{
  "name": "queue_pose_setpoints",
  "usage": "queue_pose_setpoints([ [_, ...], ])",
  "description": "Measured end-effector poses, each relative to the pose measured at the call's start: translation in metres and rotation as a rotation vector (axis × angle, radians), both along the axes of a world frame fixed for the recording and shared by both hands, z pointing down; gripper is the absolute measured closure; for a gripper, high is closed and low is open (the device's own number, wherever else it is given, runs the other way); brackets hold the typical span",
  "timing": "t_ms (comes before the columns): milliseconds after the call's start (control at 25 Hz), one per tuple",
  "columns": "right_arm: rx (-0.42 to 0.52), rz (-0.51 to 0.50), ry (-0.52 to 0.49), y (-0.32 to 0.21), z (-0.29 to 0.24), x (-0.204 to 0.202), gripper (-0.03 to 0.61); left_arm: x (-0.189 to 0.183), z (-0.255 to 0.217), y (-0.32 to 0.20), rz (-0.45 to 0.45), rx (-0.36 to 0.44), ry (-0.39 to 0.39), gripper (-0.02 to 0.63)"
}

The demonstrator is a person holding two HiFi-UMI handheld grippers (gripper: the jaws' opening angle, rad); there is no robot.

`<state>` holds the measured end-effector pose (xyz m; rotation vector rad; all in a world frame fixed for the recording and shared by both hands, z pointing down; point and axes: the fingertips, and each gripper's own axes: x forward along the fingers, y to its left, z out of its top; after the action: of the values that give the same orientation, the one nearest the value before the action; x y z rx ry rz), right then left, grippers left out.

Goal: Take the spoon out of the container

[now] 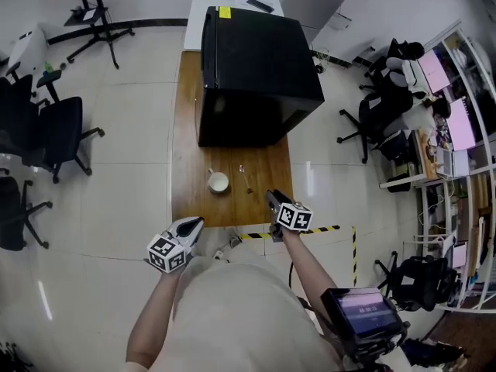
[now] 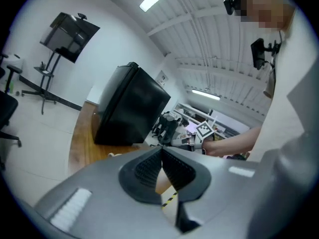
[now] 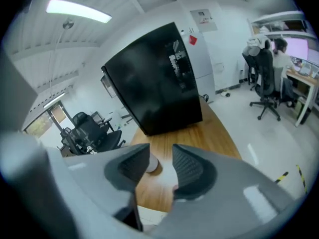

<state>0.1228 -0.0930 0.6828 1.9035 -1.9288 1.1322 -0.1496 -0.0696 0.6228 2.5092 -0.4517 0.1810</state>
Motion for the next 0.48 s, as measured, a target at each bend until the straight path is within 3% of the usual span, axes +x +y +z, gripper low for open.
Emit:
queue_pose_setpoints([
  [80,0.015,0.012,0.023,0.013,-0.016,-0.003,0.443,0.003,-0.008,0.008,0.049,0.0,0.06,0.632],
  [280,0.058,0.011,0.026,0.032,-0.045,-0.034,0.465,-0.015,-0.014,0.026,0.128,-0.044,0.115,0.632],
  [480,0.102,-0.005,-0.025,0.045,-0.058,-0.067,0.465,-0.04,-0.004,0.044,0.138,-0.067,0.088,0.632],
])
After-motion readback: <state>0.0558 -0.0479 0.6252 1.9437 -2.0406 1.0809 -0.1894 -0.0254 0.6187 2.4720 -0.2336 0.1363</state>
